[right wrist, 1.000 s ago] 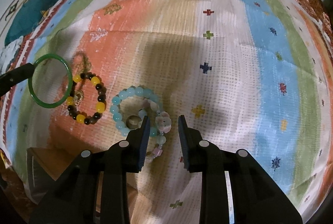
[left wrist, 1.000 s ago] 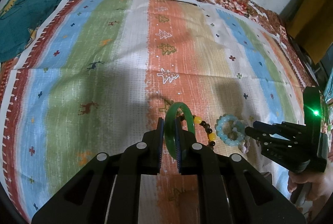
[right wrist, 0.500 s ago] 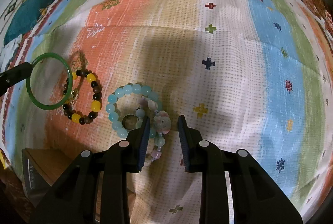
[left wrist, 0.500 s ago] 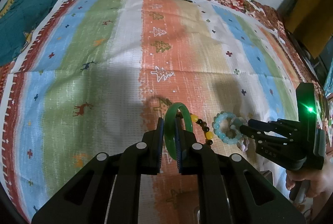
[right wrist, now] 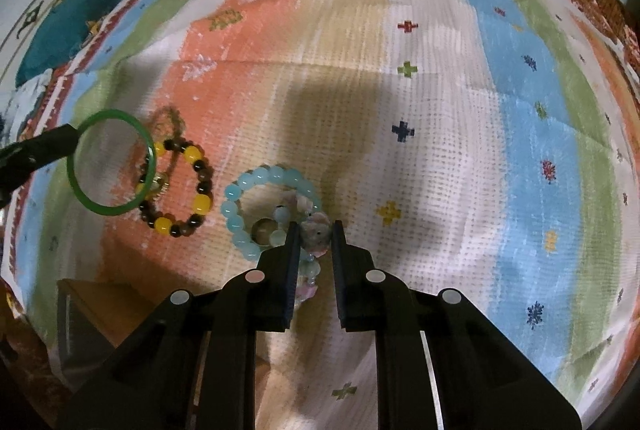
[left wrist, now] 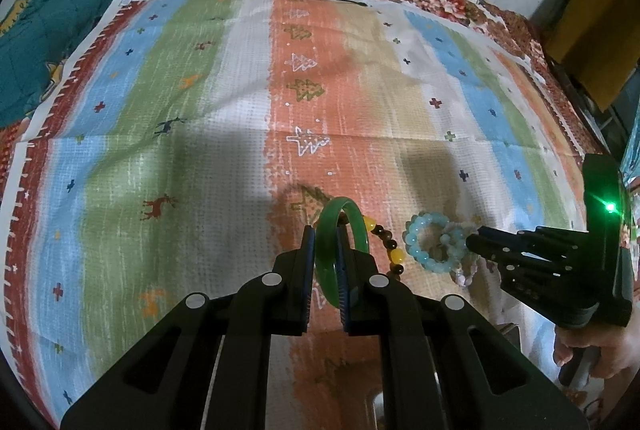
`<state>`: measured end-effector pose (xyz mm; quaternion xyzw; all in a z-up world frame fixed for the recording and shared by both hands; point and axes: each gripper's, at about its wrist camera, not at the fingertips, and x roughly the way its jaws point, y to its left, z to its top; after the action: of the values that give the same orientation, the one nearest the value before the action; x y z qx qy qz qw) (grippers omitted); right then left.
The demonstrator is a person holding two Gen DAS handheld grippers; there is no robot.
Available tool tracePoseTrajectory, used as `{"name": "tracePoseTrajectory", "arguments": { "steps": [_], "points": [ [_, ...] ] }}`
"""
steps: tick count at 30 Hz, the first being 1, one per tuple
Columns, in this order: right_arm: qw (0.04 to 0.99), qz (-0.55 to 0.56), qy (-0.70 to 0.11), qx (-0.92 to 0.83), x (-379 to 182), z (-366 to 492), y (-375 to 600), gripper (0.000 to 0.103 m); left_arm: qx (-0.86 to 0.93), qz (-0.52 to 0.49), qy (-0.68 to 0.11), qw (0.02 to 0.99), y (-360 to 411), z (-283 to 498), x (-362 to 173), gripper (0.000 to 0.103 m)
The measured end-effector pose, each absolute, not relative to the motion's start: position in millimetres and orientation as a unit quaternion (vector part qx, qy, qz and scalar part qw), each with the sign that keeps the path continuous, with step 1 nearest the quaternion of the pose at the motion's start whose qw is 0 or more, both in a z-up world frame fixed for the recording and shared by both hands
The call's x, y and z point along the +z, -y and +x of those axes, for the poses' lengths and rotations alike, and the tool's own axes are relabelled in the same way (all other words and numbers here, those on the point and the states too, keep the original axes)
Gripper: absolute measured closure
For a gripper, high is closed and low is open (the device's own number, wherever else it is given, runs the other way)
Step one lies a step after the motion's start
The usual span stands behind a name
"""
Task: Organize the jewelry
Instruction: 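Grasp the white-and-pink bead bracelet with the right tool while the left tool holds the bangle, then lower the bangle and white bracelet into the silver tin and open both tools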
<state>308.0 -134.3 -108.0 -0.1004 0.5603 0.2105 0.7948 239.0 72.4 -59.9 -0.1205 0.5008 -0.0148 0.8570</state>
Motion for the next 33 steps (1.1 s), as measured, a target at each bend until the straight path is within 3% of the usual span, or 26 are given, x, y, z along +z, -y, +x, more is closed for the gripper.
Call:
{"name": "tracePoseTrajectory", "arguments": {
  "steps": [33],
  "points": [
    [0.844, -0.068, -0.454, 0.279, -3, 235, 140, 0.087, -0.064, -0.128, -0.449, 0.882, -49, 186, -7, 0.093]
  ]
}}
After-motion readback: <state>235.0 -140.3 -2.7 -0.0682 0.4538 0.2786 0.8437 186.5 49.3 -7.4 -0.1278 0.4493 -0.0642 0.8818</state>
